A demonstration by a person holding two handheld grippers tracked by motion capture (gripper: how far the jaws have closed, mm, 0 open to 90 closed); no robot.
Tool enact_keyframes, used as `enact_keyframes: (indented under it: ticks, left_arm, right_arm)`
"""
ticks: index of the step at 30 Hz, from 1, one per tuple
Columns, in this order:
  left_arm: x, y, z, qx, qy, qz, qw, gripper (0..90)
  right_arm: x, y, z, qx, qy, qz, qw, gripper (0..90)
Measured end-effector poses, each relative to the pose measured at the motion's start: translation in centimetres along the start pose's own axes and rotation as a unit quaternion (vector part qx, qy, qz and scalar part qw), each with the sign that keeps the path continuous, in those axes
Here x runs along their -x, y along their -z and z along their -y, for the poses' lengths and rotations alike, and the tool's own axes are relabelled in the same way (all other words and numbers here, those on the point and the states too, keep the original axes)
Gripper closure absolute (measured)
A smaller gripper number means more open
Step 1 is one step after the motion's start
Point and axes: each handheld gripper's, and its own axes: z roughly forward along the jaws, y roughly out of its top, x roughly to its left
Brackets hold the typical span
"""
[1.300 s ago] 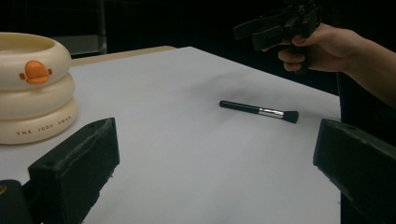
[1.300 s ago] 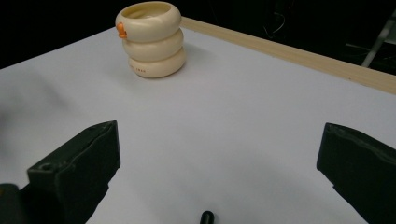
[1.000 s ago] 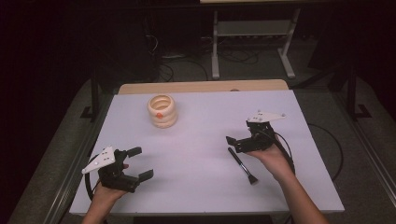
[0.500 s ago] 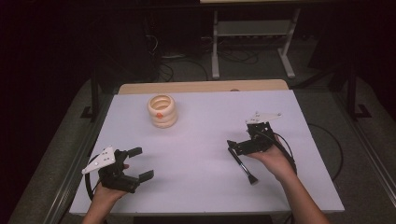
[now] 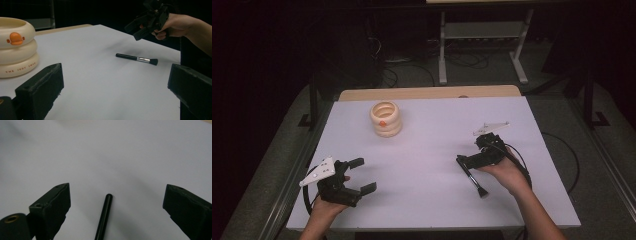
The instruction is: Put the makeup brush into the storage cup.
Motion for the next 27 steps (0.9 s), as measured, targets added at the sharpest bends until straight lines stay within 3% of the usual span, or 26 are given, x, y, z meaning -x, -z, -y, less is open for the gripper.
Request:
enact_keyframes:
  ticks: [6,15,23,27]
  left_arm:
    - [0.0,0.0,0.0,0.001,-0.001,0.001,1.0000,0.0]
    - [0.0,0.0,0.0,-0.001,0.001,0.001,1.0000,0.0]
    - [0.0,0.0,0.0,-0.001,0.001,0.001,1.0000,0.0]
    - [0.0,0.0,0.0,0.000,0.001,0.001,1.0000,0.0]
  right_arm:
    - [0.0,-0.2,0.2,-0.036,-0.010,-0.006,0.9993,13.7]
    - [0.2,-0.6,0.5,-0.062,-0.018,-0.004,0.9979,16.4]
    - [0.1,-0.7,0.8,-0.094,-0.030,-0.014,0.9950,25.3]
    - [-0.2,-0.9,1.1,-0.108,-0.024,-0.013,0.9938,30.1]
